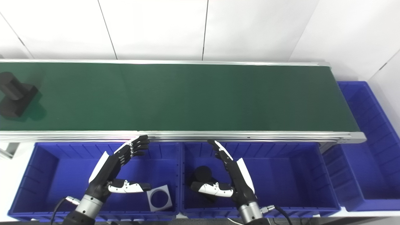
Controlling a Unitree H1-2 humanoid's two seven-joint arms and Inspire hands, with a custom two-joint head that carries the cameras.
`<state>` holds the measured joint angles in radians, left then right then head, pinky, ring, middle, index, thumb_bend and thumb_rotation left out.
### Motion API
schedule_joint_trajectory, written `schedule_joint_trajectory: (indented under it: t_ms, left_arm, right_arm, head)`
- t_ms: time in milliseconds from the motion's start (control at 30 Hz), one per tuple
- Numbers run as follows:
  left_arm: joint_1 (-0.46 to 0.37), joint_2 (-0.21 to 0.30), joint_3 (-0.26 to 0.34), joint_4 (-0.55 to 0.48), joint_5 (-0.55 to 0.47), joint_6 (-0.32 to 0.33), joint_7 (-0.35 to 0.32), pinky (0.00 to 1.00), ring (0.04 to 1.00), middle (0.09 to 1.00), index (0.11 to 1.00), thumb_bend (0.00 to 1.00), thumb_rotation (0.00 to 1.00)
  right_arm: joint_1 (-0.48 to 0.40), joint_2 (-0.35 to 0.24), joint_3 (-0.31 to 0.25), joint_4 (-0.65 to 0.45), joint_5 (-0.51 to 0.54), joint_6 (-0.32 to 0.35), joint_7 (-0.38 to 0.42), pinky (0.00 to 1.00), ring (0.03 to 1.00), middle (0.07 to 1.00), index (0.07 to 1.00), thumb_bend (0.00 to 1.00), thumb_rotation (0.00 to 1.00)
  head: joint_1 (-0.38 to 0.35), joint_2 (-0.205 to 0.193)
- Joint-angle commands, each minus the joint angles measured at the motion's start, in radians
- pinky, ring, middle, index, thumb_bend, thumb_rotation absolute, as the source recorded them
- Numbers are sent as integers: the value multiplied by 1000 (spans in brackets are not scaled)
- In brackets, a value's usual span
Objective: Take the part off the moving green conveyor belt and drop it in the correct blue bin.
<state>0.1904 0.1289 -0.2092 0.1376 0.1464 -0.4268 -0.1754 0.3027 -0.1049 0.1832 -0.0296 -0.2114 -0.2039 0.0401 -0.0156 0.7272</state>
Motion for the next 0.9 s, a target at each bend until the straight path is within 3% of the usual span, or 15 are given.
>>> schedule_joint_trajectory:
  t_ms: [0, 100, 400, 533, 867]
  left_arm:
    - [-20, -1, -11, 0, 9, -42, 16, 754, 812, 842, 848, 933, 292]
    - [-23, -9, -26, 14, 36, -43, 36, 748, 811, 842, 848, 936, 297]
    - [-30, -20, -80, 58, 83, -43, 117, 758, 811, 839, 851, 968, 345]
    - [-38, -15, -109, 80, 81, -43, 151, 767, 819, 842, 854, 970, 350]
    - [-62, 21, -186, 121, 74, -43, 236, 788, 829, 844, 855, 953, 343]
  right_arm:
    - [-5, -10, -7, -5, 2, -69, -7, 894, 941, 948, 909, 909, 398]
    - [-5, -19, -16, 11, 5, -95, -12, 892, 929, 936, 911, 915, 403]
    - [5, -47, -29, 2, 54, -103, 15, 931, 940, 939, 914, 864, 323]
    - [4, -52, -32, 17, 62, -128, 14, 922, 939, 940, 912, 845, 279]
    - [-4, -52, -36, 77, 60, -181, 10, 884, 935, 941, 908, 865, 294]
  head:
    - [19, -6]
    - [83, -35]
    - [161, -91]
    - [169, -107]
    - [155, -160]
